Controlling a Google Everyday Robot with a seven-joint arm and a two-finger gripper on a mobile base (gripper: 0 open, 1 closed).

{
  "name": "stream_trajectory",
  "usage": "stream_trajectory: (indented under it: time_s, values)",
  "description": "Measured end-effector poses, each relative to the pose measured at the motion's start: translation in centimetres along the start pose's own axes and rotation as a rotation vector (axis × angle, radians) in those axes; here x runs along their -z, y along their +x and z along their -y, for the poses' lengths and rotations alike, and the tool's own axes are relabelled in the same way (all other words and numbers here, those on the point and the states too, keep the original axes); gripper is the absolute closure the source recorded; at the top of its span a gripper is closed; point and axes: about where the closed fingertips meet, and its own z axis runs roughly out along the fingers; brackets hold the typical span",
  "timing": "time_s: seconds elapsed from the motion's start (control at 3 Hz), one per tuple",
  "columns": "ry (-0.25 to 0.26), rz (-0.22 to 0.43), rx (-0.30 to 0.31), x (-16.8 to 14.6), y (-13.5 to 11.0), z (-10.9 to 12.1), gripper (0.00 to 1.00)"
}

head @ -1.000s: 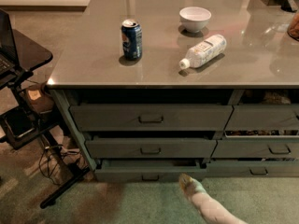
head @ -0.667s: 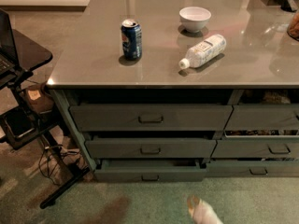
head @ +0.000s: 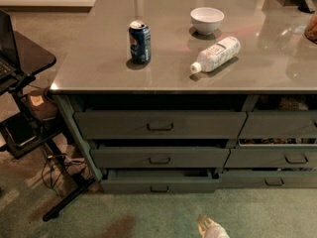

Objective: Open bottom drawer

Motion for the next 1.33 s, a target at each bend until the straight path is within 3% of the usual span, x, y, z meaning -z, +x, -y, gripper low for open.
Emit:
stream_trajectory:
  time_s: [0.33,0.67,1.0,1.33]
  values:
    - [-0.053,0.022,0.025,-2.2,-1.3,0.2,0.35]
    - [-0.151,0.026,0.134,-5.5,-3.3,0.0,0.12]
    - [-0.251,0.027,0.293,-8.8,-5.9,-1.9,0.00]
    - [-0.295,0.052,0.331,-10.3,-7.9,-3.9,0.00]
